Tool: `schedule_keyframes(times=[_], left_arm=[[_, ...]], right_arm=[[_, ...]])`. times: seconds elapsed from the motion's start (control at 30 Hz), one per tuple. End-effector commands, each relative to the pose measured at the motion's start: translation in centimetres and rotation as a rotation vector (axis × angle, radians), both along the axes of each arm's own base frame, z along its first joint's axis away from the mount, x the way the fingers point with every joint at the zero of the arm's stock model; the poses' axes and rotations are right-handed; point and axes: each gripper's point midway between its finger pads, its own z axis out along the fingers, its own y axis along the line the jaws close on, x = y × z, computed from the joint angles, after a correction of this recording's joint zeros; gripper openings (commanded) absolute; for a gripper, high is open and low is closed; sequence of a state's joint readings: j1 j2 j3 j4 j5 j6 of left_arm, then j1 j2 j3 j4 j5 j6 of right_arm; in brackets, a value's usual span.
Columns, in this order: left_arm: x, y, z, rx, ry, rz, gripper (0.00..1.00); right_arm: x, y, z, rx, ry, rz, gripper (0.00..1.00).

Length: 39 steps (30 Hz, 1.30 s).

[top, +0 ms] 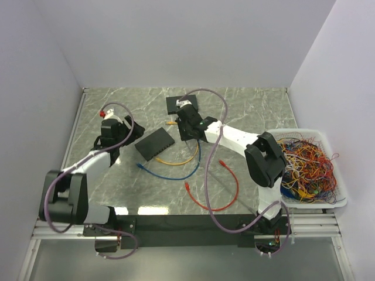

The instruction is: Insert the plug into the switch port

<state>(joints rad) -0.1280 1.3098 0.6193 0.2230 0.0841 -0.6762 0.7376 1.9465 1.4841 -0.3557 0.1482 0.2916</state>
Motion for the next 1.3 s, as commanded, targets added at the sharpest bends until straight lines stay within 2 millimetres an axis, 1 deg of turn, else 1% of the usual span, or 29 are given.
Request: schedule_keyframes(times=[0.0,0.03,0.1,0.13,0.2,0.23,0.3,0.33,0.37,0.4,0.43,0.63,0.7,0.77,0.8,0.87,0.97,1.0,1.03,1.07,1.17,1.27], left_arm=[[2.8,-0.2,1.6,-0.011,-0.082,-0.072,0.80],[2.9,-0.7,0.7,-0.021,-0.068,-0.109,0.80],[3.7,-1.1,0.8,-0.018,-0.087,-0.135,0.79],[3.9,-1.3,-0.1,-0.020,-0.068,-0.151,0.79],[4.1,-1.9,-0.1,-0.028,-0.079,-0.188,0.78],[4.1,-2.0,-0.5,-0.028,-0.072,-0.195,0.78],[4.1,-2.0,-0.8,-0.029,-0.069,-0.193,0.78],[4.1,-1.9,-1.4,-0.031,-0.056,-0.190,0.78],[4.1,-2.0,-1.4,-0.035,-0.056,-0.193,0.79],[4.1,-2.0,-1.7,-0.039,-0.055,-0.190,0.79],[4.1,-2.1,-2.2,-0.042,-0.044,-0.192,0.79],[4.0,-2.3,-3.6,-0.062,-0.011,-0.187,0.77],[3.9,-2.3,-3.7,-0.070,-0.007,-0.183,0.77],[4.2,-2.4,-3.3,-0.074,-0.024,-0.173,0.77],[4.3,-2.3,-3.3,-0.075,-0.029,-0.169,0.77],[4.6,-2.5,-3.4,-0.078,-0.035,-0.172,0.77],[5.3,-3.3,-3.5,-0.089,-0.042,-0.206,0.77],[5.7,-3.5,-3.1,-0.090,-0.053,-0.214,0.77],[5.8,-3.6,-3.5,-0.093,-0.042,-0.220,0.77],[6.1,-3.9,-3.2,-0.100,-0.050,-0.235,0.76],[6.1,-4.6,-3.3,-0.122,-0.055,-0.271,0.76],[6.1,-4.8,-3.5,-0.124,-0.057,-0.285,0.76]], right_arm=[[-1.7,1.0,1.1,0.064,0.005,0.050,0.00],[-2.0,1.4,1.1,0.080,0.008,0.071,0.00],[-2.7,2.2,0.7,0.094,0.034,0.103,0.00],[-3.1,2.9,0.2,0.092,0.051,0.120,0.00],[-3.4,3.7,-0.2,0.092,0.063,0.144,0.00],[-4.0,4.4,-0.9,0.095,0.086,0.172,0.00],[-4.1,4.6,-1.7,0.087,0.099,0.180,0.00],[-4.3,4.8,-2.4,0.082,0.115,0.185,0.00],[-4.2,4.8,-2.7,0.077,0.120,0.186,0.00],[-4.1,4.9,-2.8,0.075,0.121,0.189,0.00],[-4.2,4.9,-3.3,0.068,0.132,0.186,0.00],[-4.6,5.3,-4.4,0.061,0.160,0.199,0.00],[-4.7,5.6,-4.4,0.052,0.158,0.208,0.00],[-4.6,5.4,-4.8,0.034,0.160,0.200,0.00],[-4.3,5.4,-4.7,0.027,0.152,0.195,0.00],[-4.2,5.2,-5.3,0.010,0.161,0.189,0.00],[-4.2,5.3,-5.6,-0.005,0.172,0.187,0.00],[-4.0,5.5,-5.6,-0.005,0.172,0.184,0.00],[-4.1,5.4,-5.8,-0.013,0.179,0.184,0.00],[-4.0,5.4,-5.8,-0.014,0.182,0.181,0.00],[-4.2,5.5,-6.1,-0.015,0.199,0.181,0.00],[-4.2,5.4,-6.5,-0.031,0.214,0.178,0.00]])
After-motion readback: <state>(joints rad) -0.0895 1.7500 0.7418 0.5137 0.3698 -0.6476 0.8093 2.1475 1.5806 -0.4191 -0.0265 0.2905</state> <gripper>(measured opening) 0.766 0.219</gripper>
